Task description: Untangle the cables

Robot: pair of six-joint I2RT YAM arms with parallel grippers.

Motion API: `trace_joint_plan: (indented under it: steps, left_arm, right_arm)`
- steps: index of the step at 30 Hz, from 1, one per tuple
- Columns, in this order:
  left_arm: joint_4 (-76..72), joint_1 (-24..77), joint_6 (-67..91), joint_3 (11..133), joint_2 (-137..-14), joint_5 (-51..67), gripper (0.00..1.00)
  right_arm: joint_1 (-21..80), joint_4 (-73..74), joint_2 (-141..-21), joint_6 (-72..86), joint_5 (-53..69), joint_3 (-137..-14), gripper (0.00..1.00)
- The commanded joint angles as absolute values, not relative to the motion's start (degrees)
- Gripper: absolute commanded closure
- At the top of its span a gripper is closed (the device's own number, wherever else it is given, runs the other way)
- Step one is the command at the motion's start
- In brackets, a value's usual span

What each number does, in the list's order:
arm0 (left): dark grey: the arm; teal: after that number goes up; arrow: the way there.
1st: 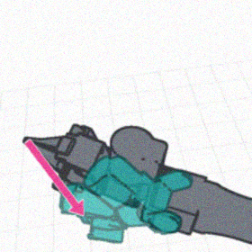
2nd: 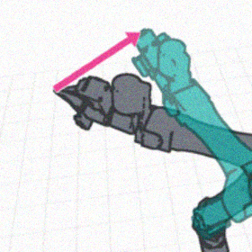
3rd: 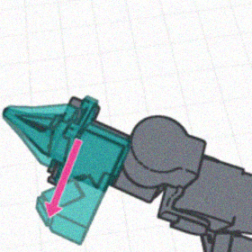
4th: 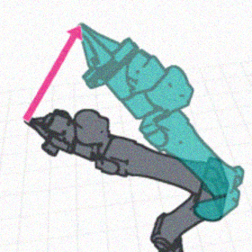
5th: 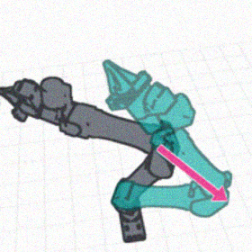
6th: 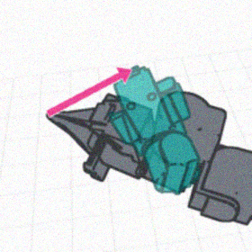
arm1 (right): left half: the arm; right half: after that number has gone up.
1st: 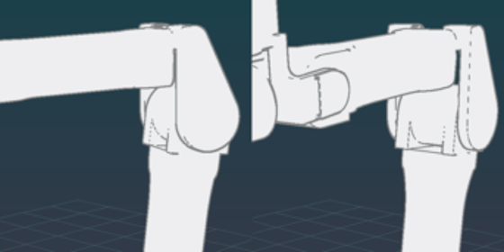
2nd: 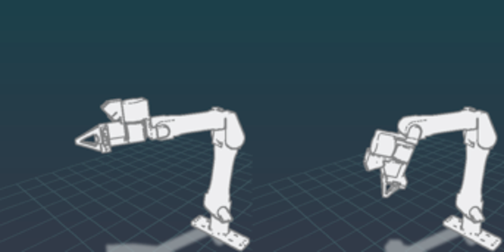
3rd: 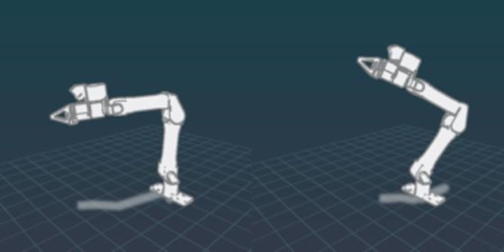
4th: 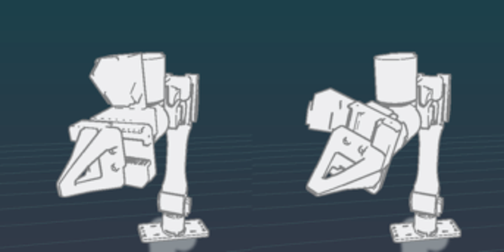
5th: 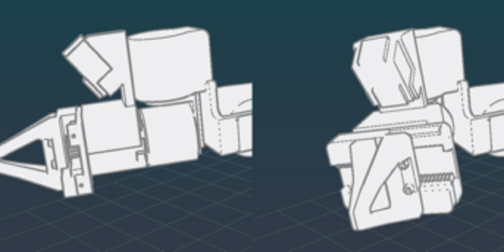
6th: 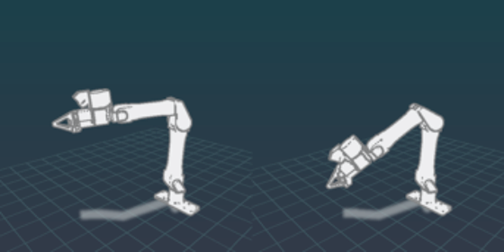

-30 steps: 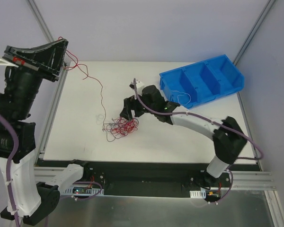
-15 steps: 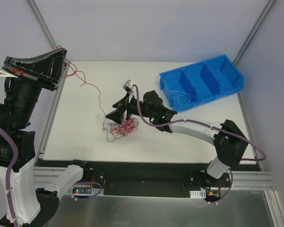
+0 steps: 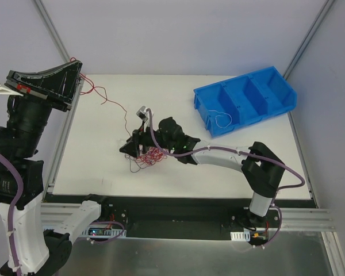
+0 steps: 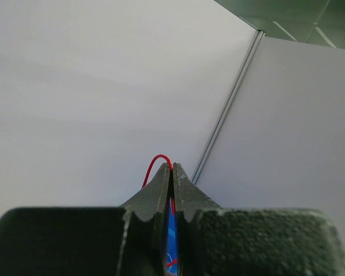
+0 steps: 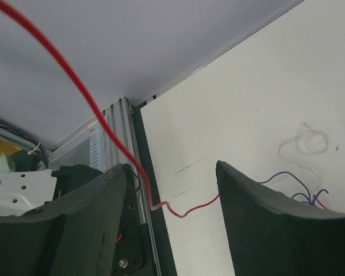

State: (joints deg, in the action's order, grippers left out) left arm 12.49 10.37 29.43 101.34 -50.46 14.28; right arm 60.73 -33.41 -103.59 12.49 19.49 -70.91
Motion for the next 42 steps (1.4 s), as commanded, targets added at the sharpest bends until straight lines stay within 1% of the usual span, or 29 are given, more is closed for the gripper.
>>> trace_joint_plan:
  steps: [1,4,7,9,12,13,16,17,19,22,27,29,34,37,40,42]
  left_arm:
    - [9.9,9.8,30.0,100.9,-49.7,13.1,1.00]
    - [9.5,9.9,30.1,100.6,-49.7,12.8,1.00]
    - [9.5,9.9,30.1,101.1,-49.8,13.2,1.00]
    - [9.5,9.8,30.1,101.0,-49.6,13.3,1.00]
    - [9.5,9.8,29.9,100.5,-49.1,12.9,1.00]
    - [9.5,9.9,29.7,100.5,-49.1,12.7,1.00]
    - [9.6,9.8,28.7,100.7,-49.3,12.8,1.00]
    - [9.6,9.8,28.5,100.5,-49.3,12.8,1.00]
    - [9.7,9.9,28.0,100.0,-49.3,12.9,1.00]
    - [9.8,9.9,27.6,98.2,-48.9,12.4,1.00]
    - [10.0,9.8,28.3,96.0,-48.5,12.7,1.00]
    - [10.0,9.8,29.2,95.4,-48.6,13.5,1.00]
    - [9.9,9.8,32.0,92.9,-49.3,16.5,1.00]
    - [9.0,9.8,36.5,89.7,-50.6,21.8,1.00]
    - [2.5,10.5,44.5,81.3,-52.7,29.9,1.00]
    - [-3.4,14.3,47.9,73.9,-55.1,33.0,1.00]
  right_arm:
    - [60.6,-35.6,-99.1,8.4,19.6,-70.0,0.33]
    - [61.9,-36.7,-102.0,10.3,19.5,-72.2,0.34]
    - [62.1,-35.3,-104.4,11.2,18.1,-75.0,0.37]
    - [62.1,-35.3,-105.1,11.0,18.0,-76.3,0.42]
    - [62.1,-35.0,-105.5,11.3,17.3,-78.1,0.52]
    - [62.2,-34.9,-105.6,11.4,17.5,-78.6,0.58]
    - [62.1,-33.2,-104.3,12.7,17.8,-80.1,0.98]
    - [62.1,-32.4,-103.3,13.2,17.9,-80.7,1.00]
    - [62.1,-29.7,-100.4,13.8,18.9,-83.0,1.00]
    - [61.6,-24.7,-96.9,15.4,22.3,-91.3,1.00]
    - [58.6,-22.3,-95.7,21.2,27.1,-101.3,1.00]
    - [57.6,-22.1,-95.1,22.9,28.7,-102.7,1.00]
    - [55.2,-19.5,-88.4,20.2,27.6,-97.8,1.00]
    - [53.1,-15.4,-81.2,16.8,27.0,-88.8,1.00]
    - [50.8,-7.2,-72.5,11.1,22.6,-77.9,1.00]
    - [49.5,-0.9,-67.0,7.4,17.5,-71.0,1.00]
